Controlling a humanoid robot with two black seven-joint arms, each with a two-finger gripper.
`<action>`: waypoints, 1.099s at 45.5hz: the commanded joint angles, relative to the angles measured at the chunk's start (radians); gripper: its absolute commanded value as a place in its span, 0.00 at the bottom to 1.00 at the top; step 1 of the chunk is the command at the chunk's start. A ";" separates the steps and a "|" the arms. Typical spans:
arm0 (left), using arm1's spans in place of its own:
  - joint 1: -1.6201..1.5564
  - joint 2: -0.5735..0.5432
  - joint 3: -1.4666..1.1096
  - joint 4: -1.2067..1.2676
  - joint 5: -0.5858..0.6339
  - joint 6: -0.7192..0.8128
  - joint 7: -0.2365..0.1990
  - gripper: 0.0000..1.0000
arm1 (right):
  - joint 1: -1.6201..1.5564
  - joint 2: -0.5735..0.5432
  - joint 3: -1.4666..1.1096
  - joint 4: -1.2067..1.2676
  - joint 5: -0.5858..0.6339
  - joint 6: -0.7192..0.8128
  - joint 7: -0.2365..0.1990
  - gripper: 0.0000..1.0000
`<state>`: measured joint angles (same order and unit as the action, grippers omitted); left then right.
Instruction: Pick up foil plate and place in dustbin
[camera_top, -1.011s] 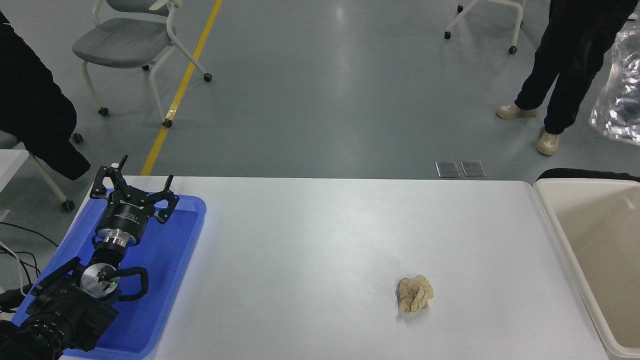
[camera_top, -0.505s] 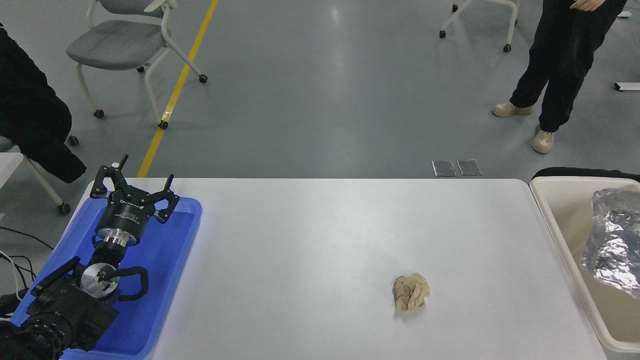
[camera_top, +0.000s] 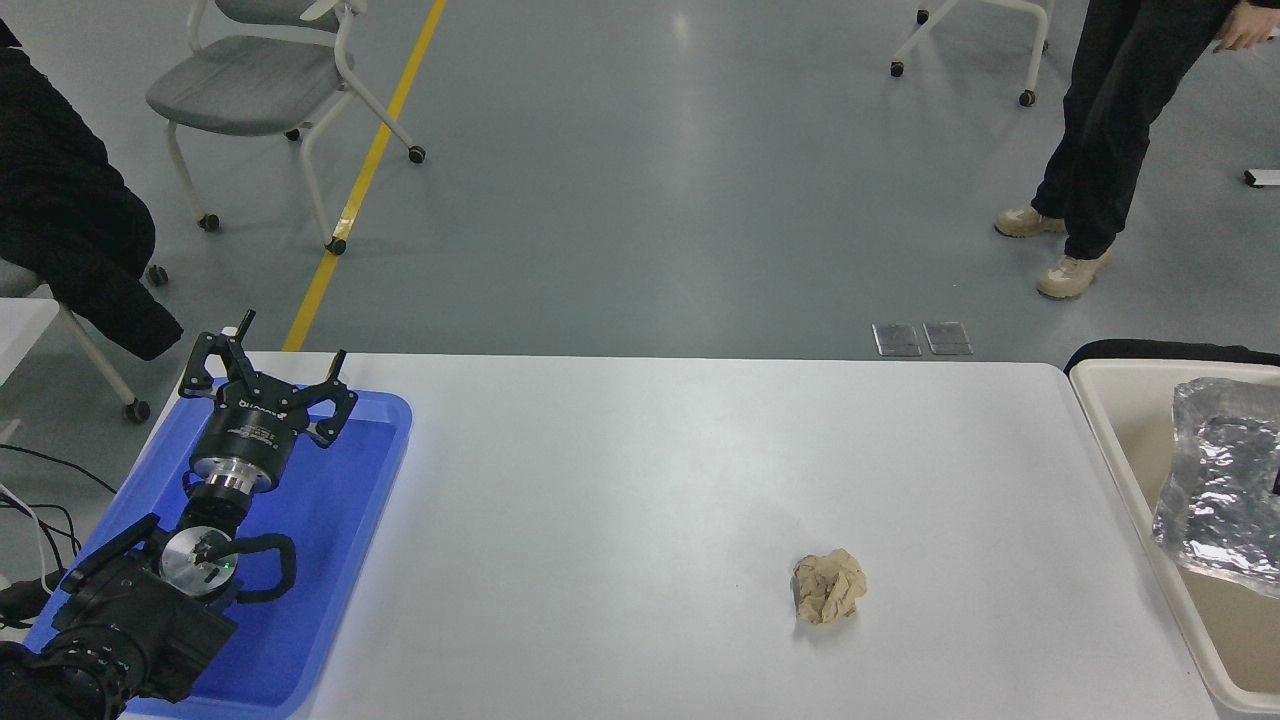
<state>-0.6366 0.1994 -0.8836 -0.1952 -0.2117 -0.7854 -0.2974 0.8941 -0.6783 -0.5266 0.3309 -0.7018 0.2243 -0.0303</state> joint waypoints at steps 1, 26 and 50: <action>0.000 0.000 0.000 0.000 0.000 0.000 0.000 1.00 | 0.003 0.000 0.000 -0.001 -0.001 -0.003 0.001 0.00; -0.002 0.000 0.000 0.000 0.000 0.000 0.000 1.00 | 0.006 0.003 0.002 -0.004 -0.001 -0.019 0.001 0.00; 0.000 0.000 0.000 0.000 0.000 0.000 0.001 1.00 | 0.009 0.002 0.013 -0.001 0.001 -0.020 0.001 1.00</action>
<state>-0.6376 0.1994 -0.8836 -0.1953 -0.2117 -0.7854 -0.2975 0.9003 -0.6755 -0.5209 0.3296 -0.7014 0.2045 -0.0291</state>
